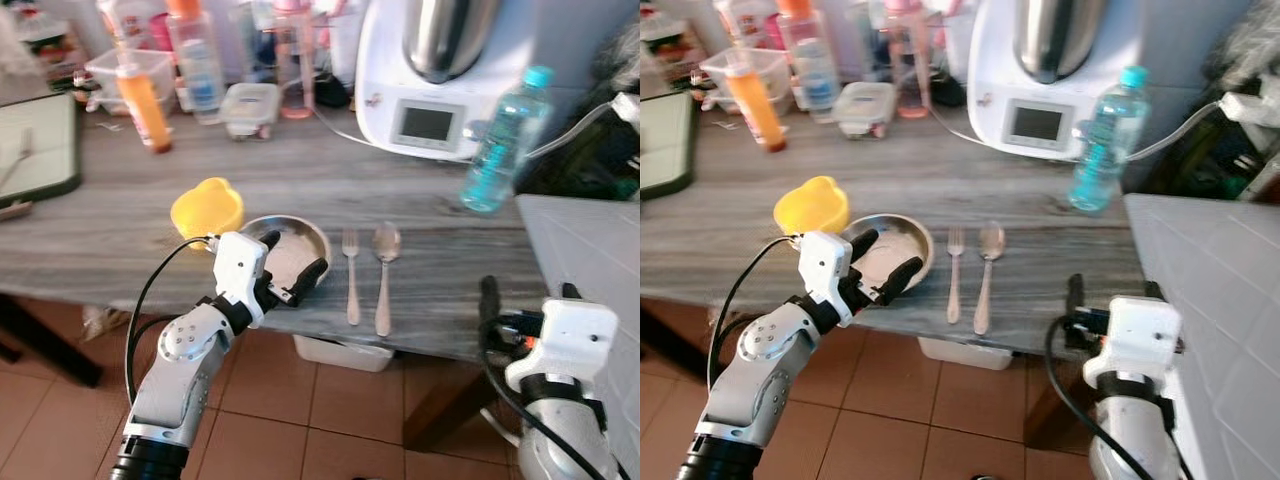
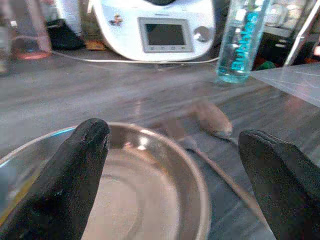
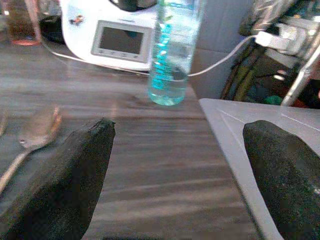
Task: Setting the table
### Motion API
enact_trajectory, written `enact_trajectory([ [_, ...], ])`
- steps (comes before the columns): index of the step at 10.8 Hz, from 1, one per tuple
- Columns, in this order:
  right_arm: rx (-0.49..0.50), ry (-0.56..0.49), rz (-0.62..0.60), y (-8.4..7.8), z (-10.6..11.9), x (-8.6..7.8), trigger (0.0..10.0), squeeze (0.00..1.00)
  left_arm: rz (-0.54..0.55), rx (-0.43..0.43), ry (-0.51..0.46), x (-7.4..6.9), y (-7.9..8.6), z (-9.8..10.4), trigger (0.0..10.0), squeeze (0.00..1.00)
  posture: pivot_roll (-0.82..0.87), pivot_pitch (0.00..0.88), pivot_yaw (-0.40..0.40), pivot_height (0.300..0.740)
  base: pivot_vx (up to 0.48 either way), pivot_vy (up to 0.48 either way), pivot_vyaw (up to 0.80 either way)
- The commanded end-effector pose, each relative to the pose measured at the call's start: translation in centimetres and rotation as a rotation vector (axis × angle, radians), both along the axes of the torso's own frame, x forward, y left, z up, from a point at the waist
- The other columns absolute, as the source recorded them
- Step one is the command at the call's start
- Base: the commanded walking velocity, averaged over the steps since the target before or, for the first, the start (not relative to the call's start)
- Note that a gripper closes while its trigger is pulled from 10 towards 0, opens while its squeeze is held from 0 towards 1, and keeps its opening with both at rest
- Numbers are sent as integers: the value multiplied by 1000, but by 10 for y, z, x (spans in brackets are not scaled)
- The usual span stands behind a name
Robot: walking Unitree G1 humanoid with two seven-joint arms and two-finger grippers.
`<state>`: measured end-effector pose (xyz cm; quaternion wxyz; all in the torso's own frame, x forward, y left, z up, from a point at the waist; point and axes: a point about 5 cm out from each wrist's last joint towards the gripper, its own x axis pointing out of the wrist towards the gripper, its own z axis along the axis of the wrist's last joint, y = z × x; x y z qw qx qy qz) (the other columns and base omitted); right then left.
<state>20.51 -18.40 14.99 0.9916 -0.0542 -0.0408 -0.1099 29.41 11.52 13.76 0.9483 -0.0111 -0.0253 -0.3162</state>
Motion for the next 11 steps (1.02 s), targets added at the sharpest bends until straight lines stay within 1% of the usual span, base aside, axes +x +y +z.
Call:
enact_trajectory([
  [1,11,-3,11,2,1,0,10000,0,-2,20,-3,0,0,0,10000,0,-25,84,14,740,0,0,0],
  [3,15,-4,13,3,1,0,10000,0,-10,23,-8,0,-2,1,10000,0,-24,86,17,740,0,0,0],
  [6,21,0,12,2,0,0,10000,0,-8,13,11,2,-1,0,10000,0,-24,87,17,740,0,0,0],
  [7,21,0,15,3,-1,0,10000,0,-8,15,14,2,0,0,10000,0,-24,84,16,740,0,307,0],
  [8,22,-1,17,3,0,1,10000,0,-12,15,14,3,-1,0,10000,0,-23,82,16,740,0,0,0],
  [11,23,-3,23,4,0,2,10000,0,-21,23,16,3,-1,-1,10000,0,-18,81,19,740,0,289,0],
])
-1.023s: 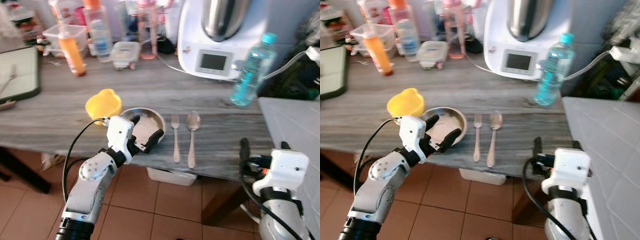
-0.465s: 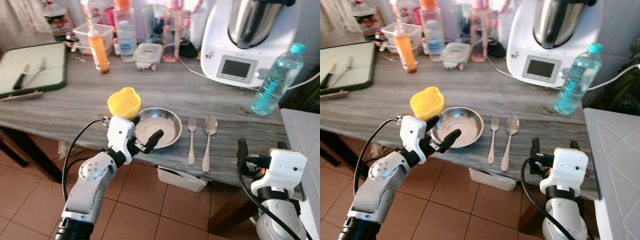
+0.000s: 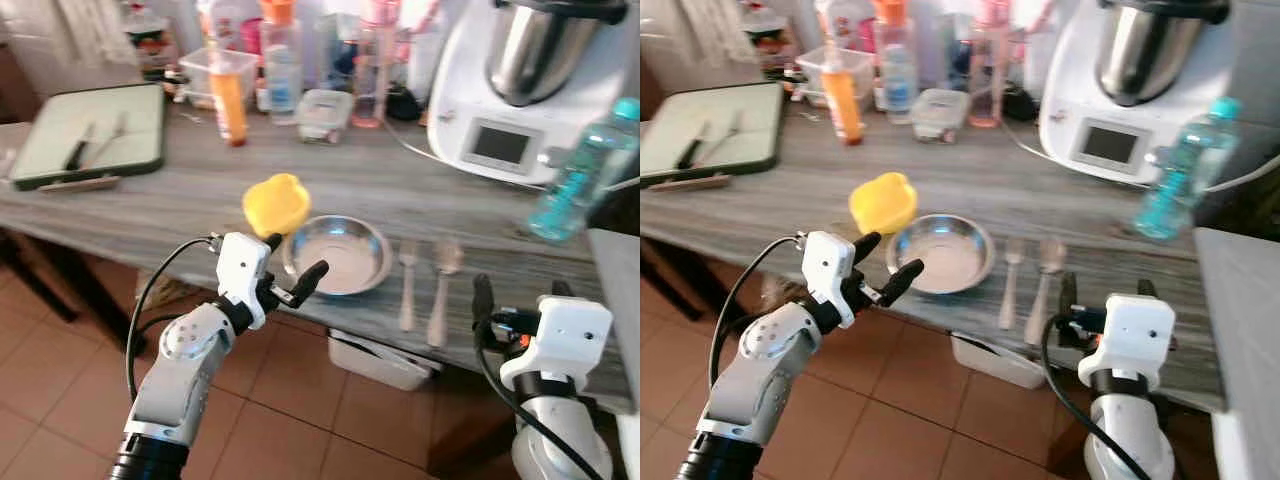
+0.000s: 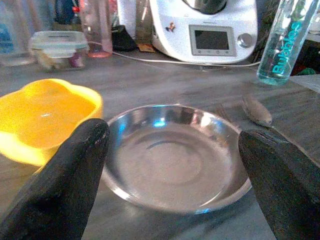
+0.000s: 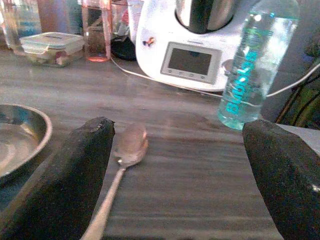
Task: Setting the table
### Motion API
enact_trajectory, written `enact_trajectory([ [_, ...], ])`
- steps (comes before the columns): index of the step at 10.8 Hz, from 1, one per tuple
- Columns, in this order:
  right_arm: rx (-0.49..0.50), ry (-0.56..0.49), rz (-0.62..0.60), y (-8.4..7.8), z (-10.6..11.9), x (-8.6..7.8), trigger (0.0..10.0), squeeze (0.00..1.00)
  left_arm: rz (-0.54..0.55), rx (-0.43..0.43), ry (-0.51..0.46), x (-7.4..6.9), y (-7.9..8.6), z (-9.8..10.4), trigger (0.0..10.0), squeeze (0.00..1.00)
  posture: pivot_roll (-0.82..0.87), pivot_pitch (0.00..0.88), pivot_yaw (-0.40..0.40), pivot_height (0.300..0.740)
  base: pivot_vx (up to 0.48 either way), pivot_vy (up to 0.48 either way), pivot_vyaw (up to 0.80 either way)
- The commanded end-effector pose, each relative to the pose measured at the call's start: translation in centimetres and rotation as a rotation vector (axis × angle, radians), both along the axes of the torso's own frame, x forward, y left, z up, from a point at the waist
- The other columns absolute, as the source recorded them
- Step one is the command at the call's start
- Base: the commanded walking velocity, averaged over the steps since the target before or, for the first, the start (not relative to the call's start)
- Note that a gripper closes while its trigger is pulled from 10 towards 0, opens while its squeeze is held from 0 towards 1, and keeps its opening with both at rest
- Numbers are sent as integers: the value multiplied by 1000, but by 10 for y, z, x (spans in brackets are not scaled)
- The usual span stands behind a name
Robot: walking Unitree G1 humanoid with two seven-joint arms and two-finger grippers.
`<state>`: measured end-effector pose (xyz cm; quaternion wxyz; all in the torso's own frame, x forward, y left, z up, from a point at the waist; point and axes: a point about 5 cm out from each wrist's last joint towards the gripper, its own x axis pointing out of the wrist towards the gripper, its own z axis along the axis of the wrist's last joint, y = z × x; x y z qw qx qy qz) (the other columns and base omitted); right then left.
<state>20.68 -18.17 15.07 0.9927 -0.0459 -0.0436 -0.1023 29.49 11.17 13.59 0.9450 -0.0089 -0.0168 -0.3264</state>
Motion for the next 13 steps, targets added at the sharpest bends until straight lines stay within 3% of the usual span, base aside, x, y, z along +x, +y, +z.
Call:
enact_trajectory([
  [1,7,3,5,1,-1,1,10000,0,-2,15,0,2,3,1,10000,0,-18,81,19,740,0,337,0],
  [8,23,3,0,2,-2,0,10000,0,-6,46,7,1,4,-3,10000,0,-19,94,24,740,0,354,0],
  [10,26,8,1,3,-2,-1,10000,0,-14,46,-7,0,3,-2,10000,0,-21,100,21,740,0,0,0],
  [13,25,8,0,2,-1,1,10000,0,-43,51,-9,-3,-3,-3,10000,0,-25,98,21,740,0,0,-763],
])
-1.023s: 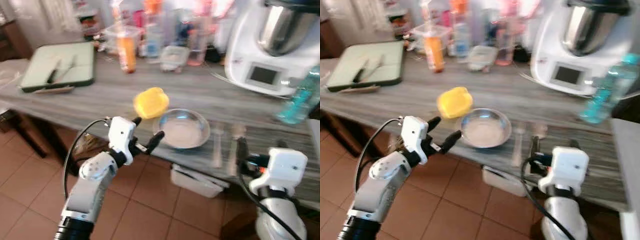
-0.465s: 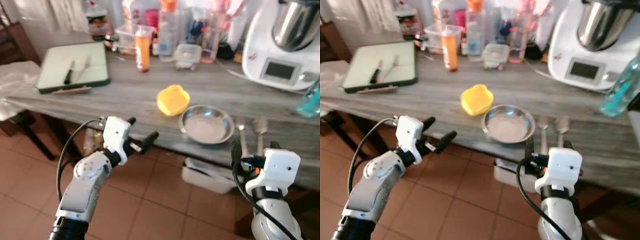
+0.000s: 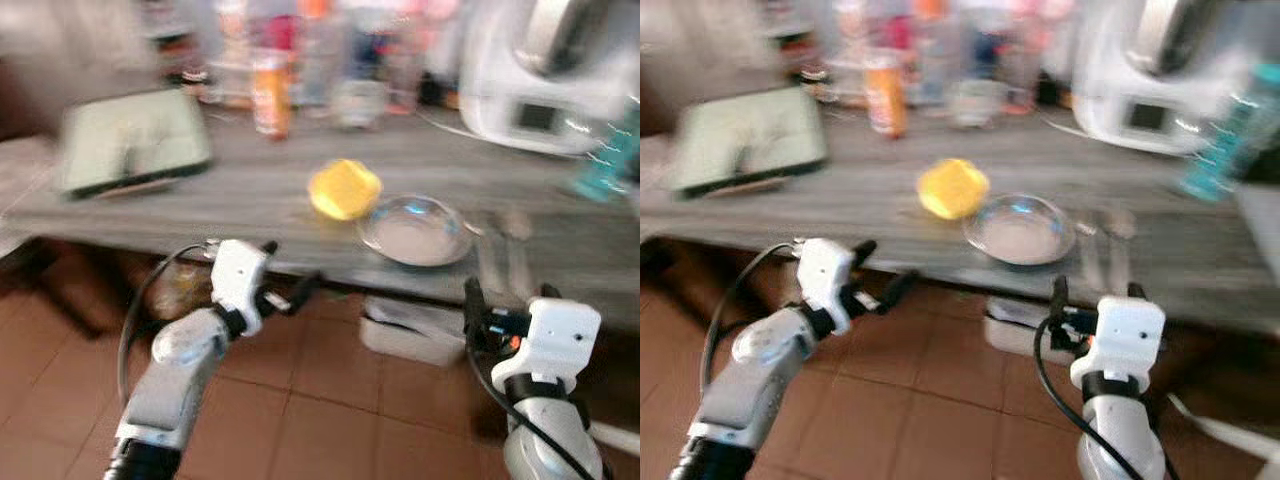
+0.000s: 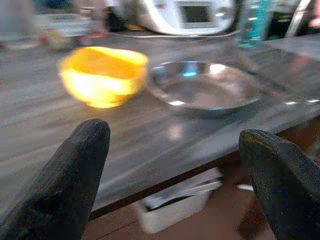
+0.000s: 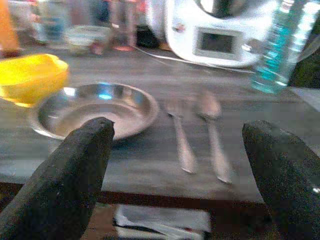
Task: Setting the table
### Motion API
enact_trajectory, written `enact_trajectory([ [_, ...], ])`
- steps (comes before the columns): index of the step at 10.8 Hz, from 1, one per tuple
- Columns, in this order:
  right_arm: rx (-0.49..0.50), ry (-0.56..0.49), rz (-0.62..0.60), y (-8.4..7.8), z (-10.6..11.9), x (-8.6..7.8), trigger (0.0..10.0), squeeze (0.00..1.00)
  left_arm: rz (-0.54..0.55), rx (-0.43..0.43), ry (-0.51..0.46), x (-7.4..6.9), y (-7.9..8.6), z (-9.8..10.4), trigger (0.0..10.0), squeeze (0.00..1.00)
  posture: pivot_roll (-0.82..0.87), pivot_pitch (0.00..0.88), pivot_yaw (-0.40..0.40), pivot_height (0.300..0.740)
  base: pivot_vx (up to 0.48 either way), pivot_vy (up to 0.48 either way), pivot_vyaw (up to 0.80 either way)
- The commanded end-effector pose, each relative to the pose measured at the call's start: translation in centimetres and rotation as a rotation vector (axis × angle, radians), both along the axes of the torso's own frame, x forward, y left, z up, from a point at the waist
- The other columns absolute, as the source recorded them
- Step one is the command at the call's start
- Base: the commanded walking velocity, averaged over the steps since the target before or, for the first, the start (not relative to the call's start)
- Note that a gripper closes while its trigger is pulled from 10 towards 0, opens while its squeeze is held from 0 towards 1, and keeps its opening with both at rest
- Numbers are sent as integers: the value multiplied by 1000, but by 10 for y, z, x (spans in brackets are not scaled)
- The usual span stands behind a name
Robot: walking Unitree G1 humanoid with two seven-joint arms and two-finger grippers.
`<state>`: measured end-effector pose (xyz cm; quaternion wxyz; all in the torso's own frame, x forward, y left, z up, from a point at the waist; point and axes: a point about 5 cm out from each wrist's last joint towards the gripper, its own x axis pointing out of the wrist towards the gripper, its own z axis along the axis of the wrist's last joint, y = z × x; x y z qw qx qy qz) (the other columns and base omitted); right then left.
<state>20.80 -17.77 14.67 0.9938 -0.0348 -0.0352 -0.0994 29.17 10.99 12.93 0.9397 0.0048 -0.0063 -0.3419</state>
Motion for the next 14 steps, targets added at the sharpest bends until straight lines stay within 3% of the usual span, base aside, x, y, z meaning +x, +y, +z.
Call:
enact_trajectory([
  [1,0,-8,-6,-2,3,0,10000,0,-17,21,-22,0,-1,3,10000,0,-25,98,22,740,0,0,0],
  [10,-7,-7,-4,-2,2,0,10000,0,-19,33,-21,5,-5,3,10000,0,-32,92,23,740,0,0,0],
  [14,-12,-6,-17,-4,1,0,10000,0,-25,32,-24,7,-9,3,10000,0,-37,84,23,740,-255,0,0],
])
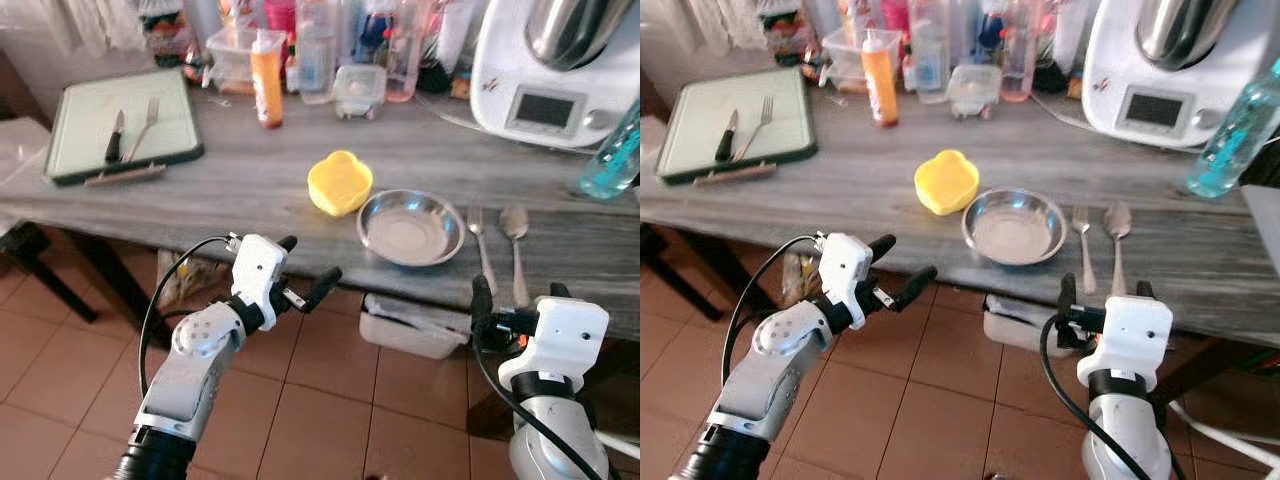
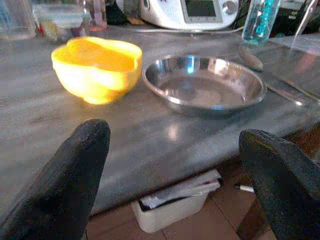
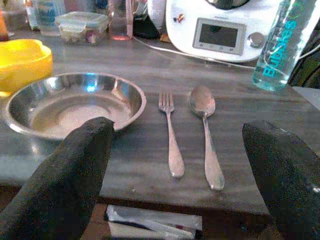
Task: Setting the table
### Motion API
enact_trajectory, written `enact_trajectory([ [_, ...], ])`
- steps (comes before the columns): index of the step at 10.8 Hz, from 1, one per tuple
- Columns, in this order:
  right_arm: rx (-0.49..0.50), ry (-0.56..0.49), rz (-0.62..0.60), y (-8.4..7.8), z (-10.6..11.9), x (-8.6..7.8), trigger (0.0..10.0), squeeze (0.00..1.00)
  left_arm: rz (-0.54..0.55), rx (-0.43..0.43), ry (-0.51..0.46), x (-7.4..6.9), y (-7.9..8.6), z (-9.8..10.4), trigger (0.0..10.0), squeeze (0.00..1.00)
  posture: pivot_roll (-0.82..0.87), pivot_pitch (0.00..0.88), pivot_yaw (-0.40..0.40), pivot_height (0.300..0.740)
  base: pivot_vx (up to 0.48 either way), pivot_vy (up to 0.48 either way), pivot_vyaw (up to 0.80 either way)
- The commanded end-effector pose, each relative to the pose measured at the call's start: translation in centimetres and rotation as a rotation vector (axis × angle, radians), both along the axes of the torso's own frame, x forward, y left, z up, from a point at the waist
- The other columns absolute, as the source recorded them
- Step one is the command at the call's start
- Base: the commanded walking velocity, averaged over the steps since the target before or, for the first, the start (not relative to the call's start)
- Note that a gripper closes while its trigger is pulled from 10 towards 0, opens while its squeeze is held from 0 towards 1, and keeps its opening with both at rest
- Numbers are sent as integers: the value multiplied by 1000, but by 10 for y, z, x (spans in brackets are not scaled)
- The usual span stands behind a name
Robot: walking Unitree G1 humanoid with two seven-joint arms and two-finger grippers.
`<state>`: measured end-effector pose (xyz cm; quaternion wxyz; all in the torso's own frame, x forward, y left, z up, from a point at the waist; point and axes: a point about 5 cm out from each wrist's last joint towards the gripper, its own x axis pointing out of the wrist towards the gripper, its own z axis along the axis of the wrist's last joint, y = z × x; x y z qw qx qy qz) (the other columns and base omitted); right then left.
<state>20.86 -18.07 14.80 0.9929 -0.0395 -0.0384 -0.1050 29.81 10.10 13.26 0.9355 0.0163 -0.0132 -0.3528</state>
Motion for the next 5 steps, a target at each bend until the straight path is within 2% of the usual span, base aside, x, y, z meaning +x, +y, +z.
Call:
enact_trajectory([
  [1,-2,0,-7,-2,0,-1,10000,0,-1,14,-4,1,0,0,10000,0,-37,84,23,740,-285,0,0],
  [5,1,5,-8,-1,-2,-1,10000,0,-5,16,0,1,0,-2,10000,0,-36,88,26,740,-317,0,0],
])
